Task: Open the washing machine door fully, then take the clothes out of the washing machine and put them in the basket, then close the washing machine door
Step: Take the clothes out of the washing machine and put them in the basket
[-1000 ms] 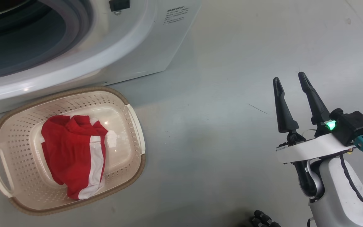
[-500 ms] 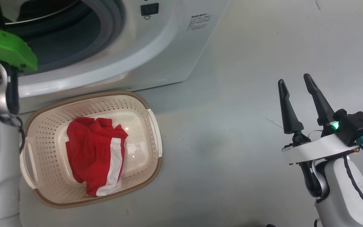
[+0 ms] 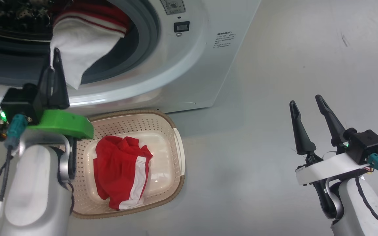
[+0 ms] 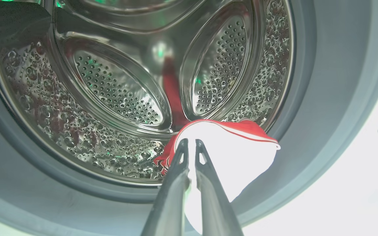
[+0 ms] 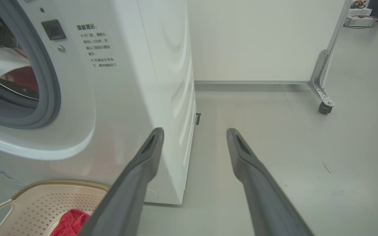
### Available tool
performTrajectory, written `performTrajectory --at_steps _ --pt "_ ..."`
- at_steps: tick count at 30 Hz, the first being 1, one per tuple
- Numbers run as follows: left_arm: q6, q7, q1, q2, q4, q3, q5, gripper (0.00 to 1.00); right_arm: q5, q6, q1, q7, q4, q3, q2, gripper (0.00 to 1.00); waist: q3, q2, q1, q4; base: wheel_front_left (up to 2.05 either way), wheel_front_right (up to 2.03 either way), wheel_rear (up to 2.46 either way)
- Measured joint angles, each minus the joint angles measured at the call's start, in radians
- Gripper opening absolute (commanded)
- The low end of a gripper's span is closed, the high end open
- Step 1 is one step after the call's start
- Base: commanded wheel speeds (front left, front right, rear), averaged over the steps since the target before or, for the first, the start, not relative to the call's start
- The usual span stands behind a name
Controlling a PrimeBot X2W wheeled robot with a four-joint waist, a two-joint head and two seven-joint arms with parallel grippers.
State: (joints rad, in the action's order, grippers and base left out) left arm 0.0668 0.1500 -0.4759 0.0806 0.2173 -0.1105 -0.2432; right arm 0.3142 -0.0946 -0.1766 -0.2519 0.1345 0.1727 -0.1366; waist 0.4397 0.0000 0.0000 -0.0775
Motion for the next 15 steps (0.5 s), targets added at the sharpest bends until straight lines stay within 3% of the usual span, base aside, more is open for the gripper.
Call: performTrajectory --at_steps 15 --pt "0.022 0.070 0.260 -0.025 -0.026 -0.031 0.000 0.00 0.000 0.008 0.098 0.002 0.038 0.023 0.006 1.00 -0.176 0.0000 0.0000 0.071 0.00 0.00 0.00"
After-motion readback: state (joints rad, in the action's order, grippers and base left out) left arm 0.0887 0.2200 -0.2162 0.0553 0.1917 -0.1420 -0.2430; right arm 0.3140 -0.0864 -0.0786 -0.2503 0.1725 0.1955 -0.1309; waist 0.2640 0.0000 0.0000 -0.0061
